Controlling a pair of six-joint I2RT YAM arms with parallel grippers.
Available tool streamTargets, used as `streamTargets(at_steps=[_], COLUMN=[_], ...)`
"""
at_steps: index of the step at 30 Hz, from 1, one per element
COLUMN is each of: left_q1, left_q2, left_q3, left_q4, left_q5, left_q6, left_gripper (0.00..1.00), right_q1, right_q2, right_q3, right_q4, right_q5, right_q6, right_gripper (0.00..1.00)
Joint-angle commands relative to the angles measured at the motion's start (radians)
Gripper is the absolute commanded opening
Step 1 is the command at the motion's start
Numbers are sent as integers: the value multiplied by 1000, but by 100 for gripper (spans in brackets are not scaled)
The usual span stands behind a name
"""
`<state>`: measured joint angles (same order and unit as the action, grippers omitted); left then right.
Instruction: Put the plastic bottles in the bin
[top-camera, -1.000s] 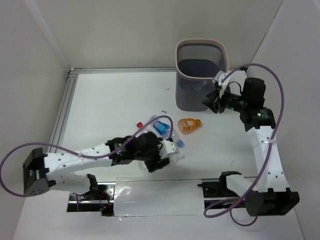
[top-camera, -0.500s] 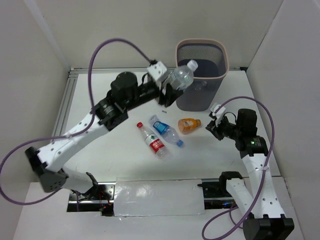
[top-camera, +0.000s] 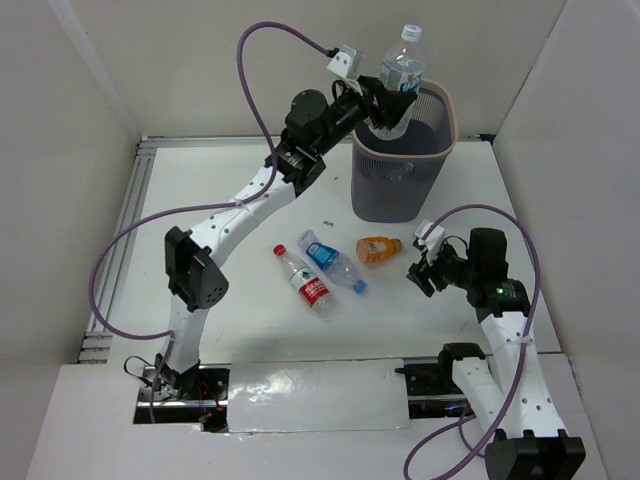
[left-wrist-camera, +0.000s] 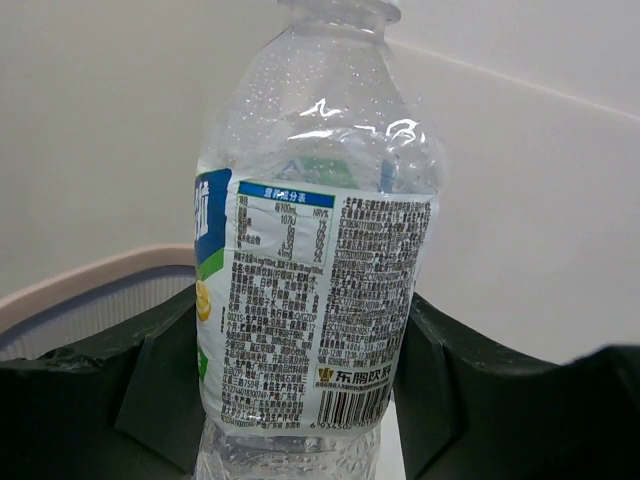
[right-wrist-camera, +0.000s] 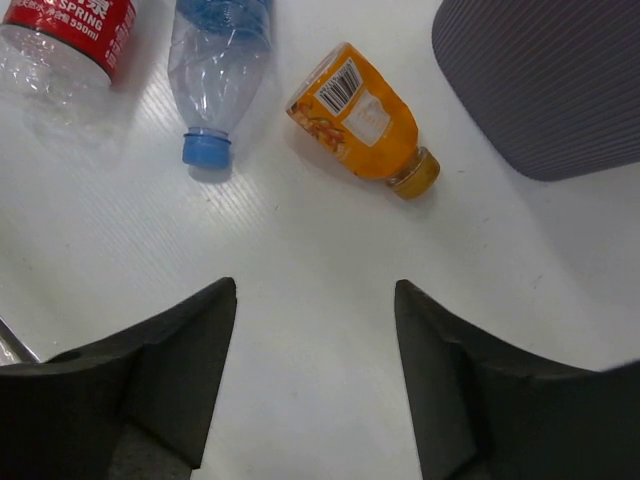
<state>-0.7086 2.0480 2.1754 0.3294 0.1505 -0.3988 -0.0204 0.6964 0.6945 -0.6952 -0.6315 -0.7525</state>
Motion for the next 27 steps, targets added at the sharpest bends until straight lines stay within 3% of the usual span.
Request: streamTargets(at_steps=[1,2,3,6,7,10,13,17,20,22,27], left_q1=[-2,-2,-2,-11,-11,-11,-2,9,-3,-14,-25], left_q2=[78,104,156,248,291,281,232,102,-131,-333,-704], left_q3=[98,113,135,280,311,314,247,173,-53,-257,-670], left_q4=[109,109,121,65,48,39,28,-59,-98,-191,-475], left_q5=[-234,-259,-288,-354,-364,-355,-318,-270,-282,-368,-515], left_q6=[-11,-11,14,40,40,40,40,86,117,114,-52], left_gripper=[41,45,65,85,99,99,99,99,99,99,99], right_q1=[-4,-4,-4,-4,-4,-4,-4,-4,-4,-4,17], right_q2=[6,6,15,15,15,15,44,121,253,367,514], right_q3=[-9,-9,-19,-32,-32,-43,-70,-113,-107,-66,-9], right_q4=[16,16,16,37,46,69,60,144,204,223,312], right_q5=[-7,-16,-16,-16,-25,-42,-152,-244,-258,-248,-212], right_q6=[-19,-19,-28,-28,-28,-40,-203,-408,-510,-547,-570], right_gripper=[73,73,75,77,80,88,100,100,100,100,100])
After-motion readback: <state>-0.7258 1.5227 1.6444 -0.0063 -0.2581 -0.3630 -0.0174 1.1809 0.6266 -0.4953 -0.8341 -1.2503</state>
